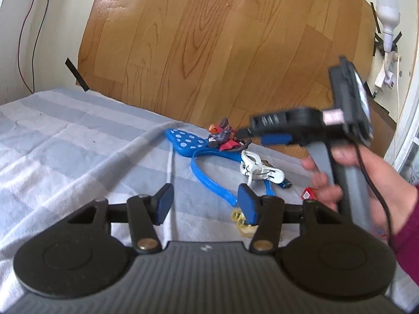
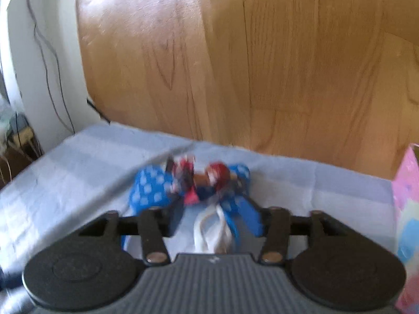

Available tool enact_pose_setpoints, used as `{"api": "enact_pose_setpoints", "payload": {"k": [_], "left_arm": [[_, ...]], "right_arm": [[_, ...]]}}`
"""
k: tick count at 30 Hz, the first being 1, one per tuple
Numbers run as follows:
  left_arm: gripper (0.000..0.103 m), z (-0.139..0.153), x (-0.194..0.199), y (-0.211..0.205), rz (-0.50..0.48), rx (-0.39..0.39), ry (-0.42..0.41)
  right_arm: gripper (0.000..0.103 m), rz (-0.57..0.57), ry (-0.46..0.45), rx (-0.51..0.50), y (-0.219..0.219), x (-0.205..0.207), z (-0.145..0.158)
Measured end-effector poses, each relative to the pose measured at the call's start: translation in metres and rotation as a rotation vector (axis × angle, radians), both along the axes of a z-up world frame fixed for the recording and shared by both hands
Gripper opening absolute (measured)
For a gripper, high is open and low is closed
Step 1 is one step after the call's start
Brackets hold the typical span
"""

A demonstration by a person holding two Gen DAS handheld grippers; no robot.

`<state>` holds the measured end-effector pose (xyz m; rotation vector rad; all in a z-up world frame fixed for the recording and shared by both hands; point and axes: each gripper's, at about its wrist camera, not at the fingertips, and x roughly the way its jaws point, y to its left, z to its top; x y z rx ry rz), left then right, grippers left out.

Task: Organize rigid objects
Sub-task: 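Reach the right gripper to the toy figurine and grasp it, then carry the figurine into the pink tin and open the right gripper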

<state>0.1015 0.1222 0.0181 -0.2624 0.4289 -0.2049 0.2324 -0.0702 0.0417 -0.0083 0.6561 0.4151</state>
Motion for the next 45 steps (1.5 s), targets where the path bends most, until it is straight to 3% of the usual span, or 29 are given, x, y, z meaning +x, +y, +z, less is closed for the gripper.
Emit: {"api": "enact_pose_setpoints", "payload": {"k": [6, 7, 8, 9, 15, 22, 27, 31, 34, 35, 40, 42, 44, 45], "left_arm": [[0.059, 0.0, 0.003, 0.008, 0.013, -0.051, 0.025], [0.059, -0.001, 0.003, 0.01, 0.015, -0.059, 0.029], [0.059, -0.001, 0.003, 0.011, 0.018, -0.067, 0.032], [0.059, -0.001, 0.003, 0.012, 0.021, -0.074, 0.035], [0.06, -0.001, 0.004, 0.018, 0.033, -0.106, 0.052], [0.06, -0.001, 0.005, 0.02, 0.033, -0.125, 0.049], [0.063, 0.002, -0.001, 0.019, -0.005, -0.136, -0.003], [0.065, 0.006, -0.007, 0.0, -0.16, -0.128, -0.03], [0.067, 0.012, -0.02, -0.028, -0.312, -0.122, -0.032], [0.073, 0.014, -0.025, -0.039, -0.352, -0.122, -0.027], [0.079, 0.009, -0.039, -0.091, -0.543, -0.161, 0.08], [0.08, 0.007, -0.041, -0.108, -0.564, -0.142, 0.099], [0.08, 0.007, -0.043, -0.121, -0.567, -0.099, 0.11], [0.08, 0.008, -0.045, -0.127, -0.572, -0.082, 0.112]], "right_arm": [[0.054, -0.029, 0.057, 0.042, 0.016, 0.042, 0.001], [0.041, -0.016, 0.097, 0.064, 0.018, 0.048, -0.001], [0.034, 0.004, 0.139, 0.073, 0.021, 0.054, -0.005], [0.01, 0.009, 0.149, 0.055, 0.025, 0.054, -0.007], [0.01, 0.118, 0.106, -0.018, 0.047, 0.031, -0.009], [0.01, 0.144, 0.098, 0.062, 0.024, -0.009, 0.008], [0.01, 0.168, 0.02, 0.148, -0.02, -0.069, 0.038], [0.01, 0.146, -0.029, 0.131, -0.069, -0.134, 0.044], [0.01, 0.119, 0.004, 0.116, -0.106, -0.179, 0.032], [0.01, 0.11, 0.019, 0.11, -0.116, -0.191, 0.028], [0.01, 0.035, 0.046, 0.068, -0.146, -0.231, 0.004], [0.017, 0.019, 0.04, 0.078, -0.154, -0.237, -0.002], [0.032, 0.02, 0.01, 0.096, -0.161, -0.245, -0.003], [0.046, 0.022, -0.004, 0.101, -0.164, -0.248, -0.002]]}}
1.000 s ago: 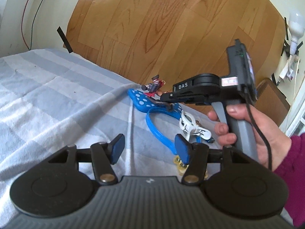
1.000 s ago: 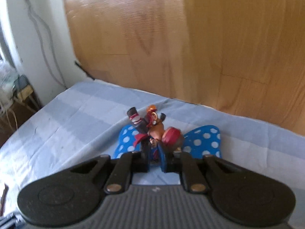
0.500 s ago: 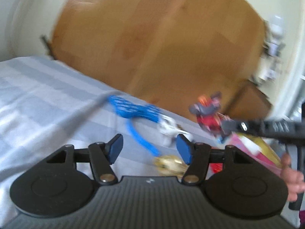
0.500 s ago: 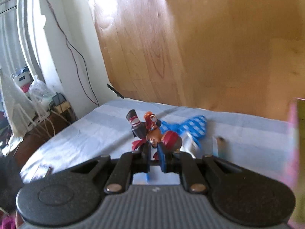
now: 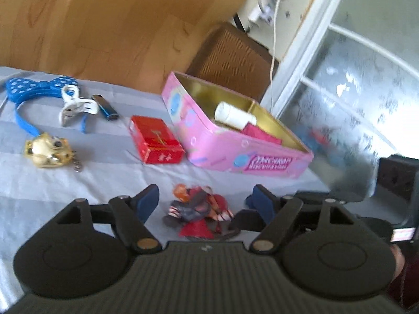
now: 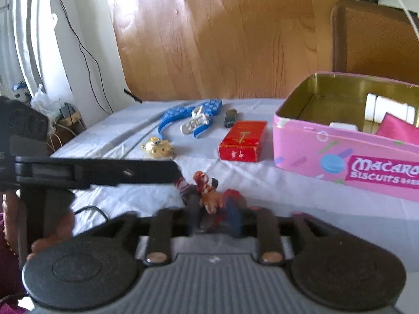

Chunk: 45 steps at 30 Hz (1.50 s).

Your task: Organize rigid objects

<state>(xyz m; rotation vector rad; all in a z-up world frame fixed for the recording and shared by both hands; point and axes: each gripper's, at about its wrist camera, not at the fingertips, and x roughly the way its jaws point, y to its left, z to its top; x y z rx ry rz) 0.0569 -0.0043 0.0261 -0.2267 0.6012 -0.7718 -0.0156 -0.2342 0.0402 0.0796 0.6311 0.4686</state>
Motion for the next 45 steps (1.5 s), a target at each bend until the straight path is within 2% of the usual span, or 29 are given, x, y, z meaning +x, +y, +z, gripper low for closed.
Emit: {"api": "enact_pose_setpoints", "payload": {"k": [1, 3, 6, 8, 10, 11, 12, 13, 14, 15, 17, 18, 19, 21, 23, 25, 29, 34, 37, 40, 42, 45], "left_arm": [[0.08, 0.001, -0.002, -0.005, -0.005, 0.015, -0.006], [0.079, 0.001, -0.005, -0.011, 0.0, 0.043, -0.016], [0.078, -0.001, -0.004, -0.015, 0.001, 0.066, -0.01], [0.065, -0.004, 0.0, -0.021, 0.007, 0.08, 0.007], [0.063, -0.009, 0.004, -0.024, 0.006, 0.097, 0.019], [0.056, -0.012, 0.005, -0.027, 0.017, 0.119, 0.014], [0.055, -0.013, 0.004, -0.029, 0.032, 0.14, -0.007], [0.05, -0.011, 0.005, -0.031, 0.03, 0.146, -0.012], [0.05, -0.008, 0.005, -0.032, 0.041, 0.149, -0.009], [0.05, -0.003, 0.004, -0.034, 0.058, 0.157, -0.023], [0.05, 0.009, 0.004, -0.035, 0.047, 0.134, -0.061], [0.05, 0.018, 0.004, -0.036, 0.033, 0.108, -0.078], [0.05, 0.028, 0.004, -0.038, 0.018, 0.09, -0.107], [0.05, 0.05, 0.003, -0.051, -0.018, 0.078, -0.182], [0.05, 0.067, 0.007, -0.07, -0.037, 0.092, -0.251], [0.05, 0.079, 0.02, -0.089, -0.054, 0.09, -0.275], [0.05, 0.084, 0.062, -0.129, -0.086, 0.061, -0.233], [0.05, 0.06, 0.099, -0.172, -0.095, 0.08, -0.129], [0.054, 0.049, 0.109, -0.183, -0.04, 0.132, -0.107], [0.054, 0.04, 0.111, -0.179, -0.004, 0.156, -0.077], [0.056, 0.038, 0.105, -0.171, -0.001, 0.164, -0.086], [0.056, 0.042, 0.091, -0.162, 0.024, 0.218, -0.118]], "right_arm": [[0.051, 0.002, -0.02, 0.003, -0.003, -0.003, 0.0], [0.051, 0.014, -0.055, -0.022, -0.005, -0.011, -0.001], [0.059, 0.043, -0.062, -0.054, -0.005, -0.015, -0.008], [0.059, 0.054, -0.034, -0.081, -0.003, -0.012, -0.017], [0.062, 0.062, -0.011, -0.118, 0.001, 0.0, -0.025], [0.064, 0.064, 0.003, -0.128, 0.002, 0.004, -0.031], [0.064, 0.074, 0.0, -0.12, 0.003, 0.008, -0.033], [0.056, 0.088, -0.009, -0.114, 0.004, 0.01, -0.034], [0.053, 0.105, -0.009, -0.109, 0.008, 0.012, -0.034], [0.039, 0.102, -0.019, -0.112, 0.01, 0.012, -0.033], [0.034, 0.076, -0.038, -0.13, 0.012, 0.012, -0.034], [0.033, 0.068, -0.034, -0.099, 0.009, 0.013, -0.033], [0.027, 0.055, -0.029, -0.06, 0.004, 0.013, -0.03], [0.027, 0.027, -0.07, -0.041, -0.004, 0.011, -0.019], [0.027, -0.024, -0.15, -0.043, -0.014, 0.009, -0.001], [0.027, -0.07, -0.198, -0.047, -0.025, 0.014, 0.014], [0.027, -0.168, -0.24, -0.086, -0.052, 0.041, 0.029], [0.023, -0.272, -0.175, -0.151, -0.08, 0.085, 0.021], [0.027, -0.354, -0.139, -0.185, -0.092, 0.105, 0.014], [0.029, -0.441, -0.16, -0.215, -0.092, 0.101, 0.008], [0.029, -0.458, -0.169, -0.148, -0.096, 0.092, 0.007], [0.029, -0.483, -0.198, -0.078, -0.099, 0.067, 0.008]]}}
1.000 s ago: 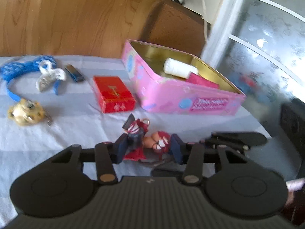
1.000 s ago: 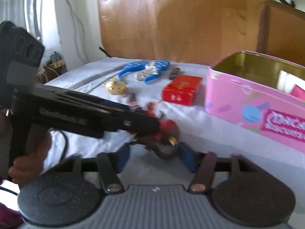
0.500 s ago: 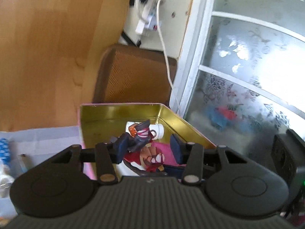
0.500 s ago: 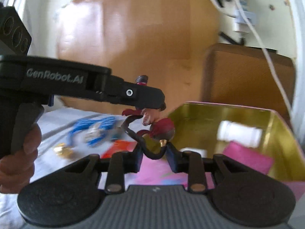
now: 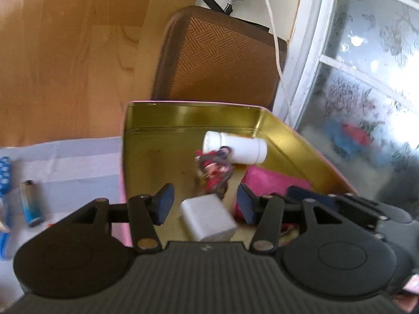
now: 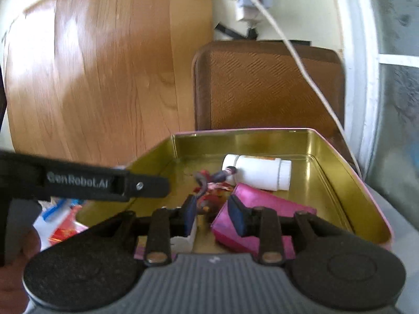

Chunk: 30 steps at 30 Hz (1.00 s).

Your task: Organize rigid objects

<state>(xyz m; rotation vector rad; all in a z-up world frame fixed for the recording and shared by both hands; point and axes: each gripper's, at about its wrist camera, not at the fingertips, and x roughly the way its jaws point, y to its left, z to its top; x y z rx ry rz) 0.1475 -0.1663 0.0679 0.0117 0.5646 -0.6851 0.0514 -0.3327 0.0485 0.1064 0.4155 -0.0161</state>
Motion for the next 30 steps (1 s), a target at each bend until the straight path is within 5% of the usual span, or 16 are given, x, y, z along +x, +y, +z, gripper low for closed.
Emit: {"api": "enact_pose_setpoints", "payload": {"k": [10, 30], "left_arm": [[0.06, 0.01, -0.071, 0.03, 0.029, 0.101, -0.13], [0.061, -0.009, -0.102, 0.074, 0.147, 0.109, -0.108]], "right_arm": [[0.032, -0.014, -0.07, 0.198, -0.013, -0.07, 0.015], [0.032, 0.007, -0.024, 0.167, 0.029, -0.105, 0.015]]}}
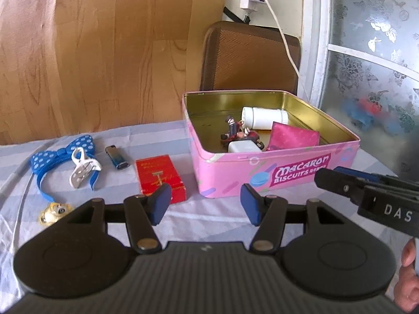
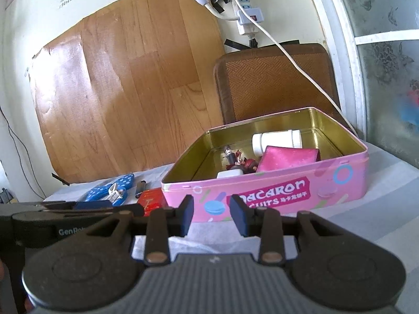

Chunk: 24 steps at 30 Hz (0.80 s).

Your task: Organize rigid objects

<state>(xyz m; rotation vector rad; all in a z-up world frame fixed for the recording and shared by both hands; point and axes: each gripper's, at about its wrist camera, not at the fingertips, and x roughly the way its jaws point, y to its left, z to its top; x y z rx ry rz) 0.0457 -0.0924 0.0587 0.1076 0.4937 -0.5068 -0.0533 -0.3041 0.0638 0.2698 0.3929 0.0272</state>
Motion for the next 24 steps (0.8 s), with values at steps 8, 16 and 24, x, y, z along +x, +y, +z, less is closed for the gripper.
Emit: {"api": "enact_pose_setpoints", "payload": {"k": [8, 16, 24], "left_arm": [[0.061, -0.014, -0.002, 0.003, -0.003, -0.036, -0.01], [0.061, -0.039, 0.001, 0.001, -0.052, -0.031, -0.031], [0.061, -0.043, 0.004, 0.001, -0.078, -0.073, -0.01]], "right_arm": [[0.035, -0.016, -0.013, -0.031, 0.007, -0.005, -0.004], [0.035, -0.065, 0.019, -0.073, 0.013, 0.003, -0.029], [0.035, -0.101, -0.009, -0.077, 0.013, 0.008, -0.041]]}}
